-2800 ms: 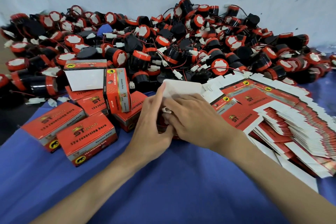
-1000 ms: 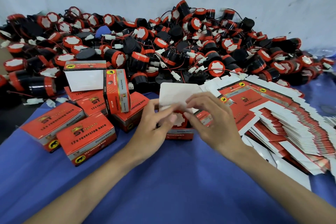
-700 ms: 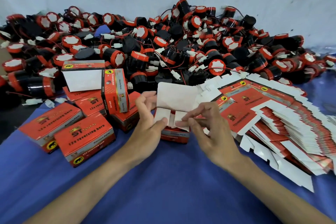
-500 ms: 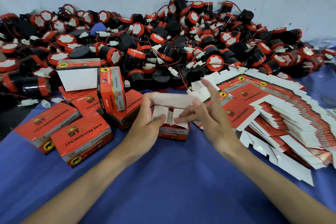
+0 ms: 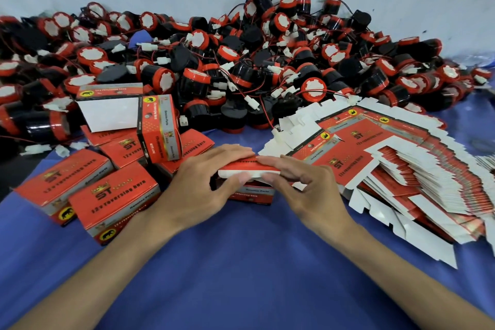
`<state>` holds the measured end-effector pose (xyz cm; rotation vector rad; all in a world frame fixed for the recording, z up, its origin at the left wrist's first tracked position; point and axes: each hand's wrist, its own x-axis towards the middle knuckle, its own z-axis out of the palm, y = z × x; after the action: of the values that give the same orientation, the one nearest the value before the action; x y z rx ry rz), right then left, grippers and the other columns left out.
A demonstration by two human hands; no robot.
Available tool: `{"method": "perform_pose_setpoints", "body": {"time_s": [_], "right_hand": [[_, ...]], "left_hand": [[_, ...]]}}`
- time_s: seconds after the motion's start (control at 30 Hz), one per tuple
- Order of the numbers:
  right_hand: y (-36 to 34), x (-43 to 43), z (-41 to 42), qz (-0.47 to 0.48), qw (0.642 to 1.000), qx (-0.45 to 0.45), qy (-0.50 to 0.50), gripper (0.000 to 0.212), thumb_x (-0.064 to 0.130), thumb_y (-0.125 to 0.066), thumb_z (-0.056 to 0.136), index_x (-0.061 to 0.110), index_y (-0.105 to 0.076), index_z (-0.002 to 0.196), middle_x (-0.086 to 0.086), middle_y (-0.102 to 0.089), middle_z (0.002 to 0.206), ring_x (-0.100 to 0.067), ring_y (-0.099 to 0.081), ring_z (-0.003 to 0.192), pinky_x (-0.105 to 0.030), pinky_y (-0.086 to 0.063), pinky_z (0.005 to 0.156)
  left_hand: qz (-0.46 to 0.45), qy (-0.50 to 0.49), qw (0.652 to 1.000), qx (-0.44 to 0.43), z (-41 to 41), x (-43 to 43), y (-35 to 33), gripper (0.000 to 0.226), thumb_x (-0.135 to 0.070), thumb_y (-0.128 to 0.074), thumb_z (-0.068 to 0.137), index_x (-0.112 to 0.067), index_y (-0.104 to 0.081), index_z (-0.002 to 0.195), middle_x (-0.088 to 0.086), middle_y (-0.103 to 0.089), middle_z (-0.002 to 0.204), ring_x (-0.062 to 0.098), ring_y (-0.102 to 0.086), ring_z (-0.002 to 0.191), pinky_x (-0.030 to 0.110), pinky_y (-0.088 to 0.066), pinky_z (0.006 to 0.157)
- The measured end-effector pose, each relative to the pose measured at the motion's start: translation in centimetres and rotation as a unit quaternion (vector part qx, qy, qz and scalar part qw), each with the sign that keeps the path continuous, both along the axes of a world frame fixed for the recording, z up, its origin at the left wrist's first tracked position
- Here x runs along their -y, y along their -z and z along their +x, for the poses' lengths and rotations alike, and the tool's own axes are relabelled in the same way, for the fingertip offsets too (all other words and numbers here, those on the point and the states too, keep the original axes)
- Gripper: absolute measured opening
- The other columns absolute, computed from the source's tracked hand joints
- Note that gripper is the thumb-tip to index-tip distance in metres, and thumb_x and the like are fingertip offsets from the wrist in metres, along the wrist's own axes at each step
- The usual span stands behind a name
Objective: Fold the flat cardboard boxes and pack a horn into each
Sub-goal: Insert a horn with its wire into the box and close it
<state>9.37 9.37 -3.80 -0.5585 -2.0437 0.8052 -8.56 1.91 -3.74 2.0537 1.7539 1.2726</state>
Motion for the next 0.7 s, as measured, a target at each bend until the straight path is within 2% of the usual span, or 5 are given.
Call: {"method": "perform_pose_setpoints", "body": {"time_s": [0.17, 0.27, 0.37, 0.5, 0.7], "right_hand": [[0.6, -0.3, 0.1, 0.286, 0.952, 0.054, 0.092, 0.023, 0.008, -0.071, 0.081, 0.005, -0.072, 0.105, -0.004, -0.075, 0.075, -0.017, -0.069, 0.061, -0.04, -0.05, 0.095], [0.2, -0.5, 1.0, 0.408, 0.894, 0.127, 0.138, 0.021, 0.024, -0.066, 0.088, 0.011, -0.075, 0.102, 0.001, -0.075, 0.083, -0.017, -0.073, 0.076, -0.04, -0.053, 0.09], [-0.8, -1.0, 1.7, 0.415, 0.881, 0.158, 0.16, 0.029, 0.037, -0.064, 0.087, 0.011, -0.076, 0.094, -0.005, -0.074, 0.091, -0.021, -0.072, 0.079, -0.04, -0.054, 0.083], [-1.1, -1.4, 1.8, 0.385, 0.906, 0.165, 0.068, 0.027, 0.029, -0.062, 0.09, 0.006, -0.074, 0.097, -0.007, -0.058, 0.076, -0.022, -0.055, 0.064, -0.03, -0.047, 0.06], [-0.6, -1.8, 1.8, 0.364, 0.919, 0.154, -0.003, 0.031, 0.025, -0.058, 0.093, 0.001, -0.071, 0.108, -0.007, -0.055, 0.071, -0.023, -0.054, 0.059, -0.035, -0.048, 0.049]], "left_hand": [[0.021, 0.017, 0.999, -0.045, -0.6, -0.2, 0.2, 0.04, -0.028, -0.055, 0.091, -0.012, -0.061, 0.126, -0.009, -0.057, 0.126, 0.0, -0.05, 0.119, 0.01, -0.034, 0.102], [0.031, 0.029, 0.997, -0.069, -0.7, -0.2, 0.4, 0.037, -0.019, -0.056, 0.09, -0.007, -0.06, 0.126, -0.004, -0.058, 0.128, 0.008, -0.05, 0.121, 0.017, -0.035, 0.106], [0.032, 0.03, 0.996, -0.083, -0.6, -0.2, 0.3, 0.037, -0.01, -0.057, 0.088, -0.006, -0.061, 0.124, -0.007, -0.056, 0.127, 0.01, -0.049, 0.122, 0.018, -0.034, 0.108], [0.015, 0.03, 0.997, -0.071, -0.6, -0.2, 0.1, 0.036, -0.015, -0.058, 0.088, -0.01, -0.06, 0.124, -0.008, -0.059, 0.125, 0.014, -0.051, 0.126, 0.023, -0.035, 0.109], [0.017, 0.047, 0.99, -0.128, -1.0, 0.2, 0.0, 0.038, -0.028, -0.059, 0.091, -0.013, -0.061, 0.126, -0.006, -0.059, 0.13, 0.017, -0.047, 0.13, 0.034, -0.039, 0.108]]}}
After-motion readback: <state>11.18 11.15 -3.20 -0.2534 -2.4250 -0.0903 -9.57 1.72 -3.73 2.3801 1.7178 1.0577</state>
